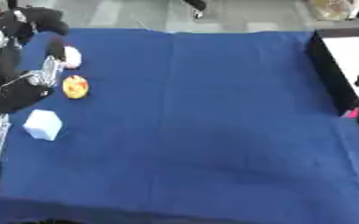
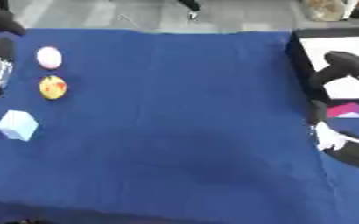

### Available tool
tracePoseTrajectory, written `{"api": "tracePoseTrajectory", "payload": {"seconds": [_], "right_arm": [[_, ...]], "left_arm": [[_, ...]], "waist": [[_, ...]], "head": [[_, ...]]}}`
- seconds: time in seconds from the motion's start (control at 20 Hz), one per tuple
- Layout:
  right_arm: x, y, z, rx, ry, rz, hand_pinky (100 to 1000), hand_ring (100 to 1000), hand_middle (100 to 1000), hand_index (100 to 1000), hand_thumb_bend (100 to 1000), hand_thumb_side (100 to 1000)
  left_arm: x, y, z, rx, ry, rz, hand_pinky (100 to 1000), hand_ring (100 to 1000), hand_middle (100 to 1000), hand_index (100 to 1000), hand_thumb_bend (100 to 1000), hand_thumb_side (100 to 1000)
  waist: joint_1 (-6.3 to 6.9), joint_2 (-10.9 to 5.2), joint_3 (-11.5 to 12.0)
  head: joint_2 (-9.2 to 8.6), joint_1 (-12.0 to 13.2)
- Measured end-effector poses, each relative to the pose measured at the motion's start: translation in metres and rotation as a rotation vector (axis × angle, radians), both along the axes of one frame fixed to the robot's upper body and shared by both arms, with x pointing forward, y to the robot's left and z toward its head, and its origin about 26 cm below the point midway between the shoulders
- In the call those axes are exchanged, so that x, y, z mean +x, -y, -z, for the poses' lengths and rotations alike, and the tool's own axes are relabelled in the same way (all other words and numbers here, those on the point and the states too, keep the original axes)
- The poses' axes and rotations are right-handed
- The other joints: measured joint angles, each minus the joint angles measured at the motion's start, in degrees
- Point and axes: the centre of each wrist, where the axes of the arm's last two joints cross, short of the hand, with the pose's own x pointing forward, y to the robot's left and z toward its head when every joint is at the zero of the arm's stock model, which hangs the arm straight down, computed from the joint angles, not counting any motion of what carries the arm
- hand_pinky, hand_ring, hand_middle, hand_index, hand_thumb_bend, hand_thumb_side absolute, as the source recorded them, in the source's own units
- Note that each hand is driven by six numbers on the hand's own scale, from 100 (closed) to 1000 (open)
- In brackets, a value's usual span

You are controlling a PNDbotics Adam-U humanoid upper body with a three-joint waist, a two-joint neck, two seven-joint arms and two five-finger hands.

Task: Pick up the objects with one hand, pass them to the other hand, and then place them into the box on the other side of the table.

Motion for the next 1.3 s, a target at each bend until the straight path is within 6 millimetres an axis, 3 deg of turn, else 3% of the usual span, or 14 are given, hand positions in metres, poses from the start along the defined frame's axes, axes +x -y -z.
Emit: {"api": "tracePoseTrajectory", "payload": {"seconds": [0.45,0.6,0.7,0.9,1.05,1.3], "right_arm": [[0.001,0.0,0.001,-0.004,-0.004,-0.001,863,562,590,885,100,432],[0.001,0.0,0.001,-0.005,-0.003,-0.002,861,562,591,885,100,430],[0.001,0.0,0.001,-0.007,-0.003,-0.003,860,563,591,885,100,430],[0.001,0.001,0.001,-0.011,-0.003,-0.003,860,563,591,884,100,430],[0.001,0.001,0.002,-0.021,-0.004,-0.001,860,564,592,884,100,431],[0.0,0.004,0.004,-0.038,-0.017,0.003,860,564,592,884,100,436]], "left_arm": [[-0.001,0.0,0.002,0.026,-0.01,-0.015,805,654,601,770,100,418],[-0.001,-0.001,0.002,0.037,-0.01,-0.021,806,658,605,776,112,390],[-0.001,-0.002,0.0,0.073,-0.005,-0.036,809,666,620,793,171,339],[-0.002,-0.015,-0.013,0.32,0.023,-0.106,818,677,643,823,311,294],[-0.004,-0.027,-0.024,0.578,0.016,-0.154,826,694,670,848,393,341],[-0.002,-0.053,-0.019,0.965,-0.137,-0.175,825,689,679,856,503,353]], "waist": [[0.01,0.0,0.0],[0.01,0.0,0.0],[0.04,0.0,0.0],[0.39,0.0,-0.3],[0.98,-0.19,-0.4],[1.61,-0.78,-0.5]], "head": [[0.01,-0.6],[0.01,-0.9],[0.01,-1.0],[0.01,-1.2],[0.01,-1.3],[0.02,-1.8]]}}
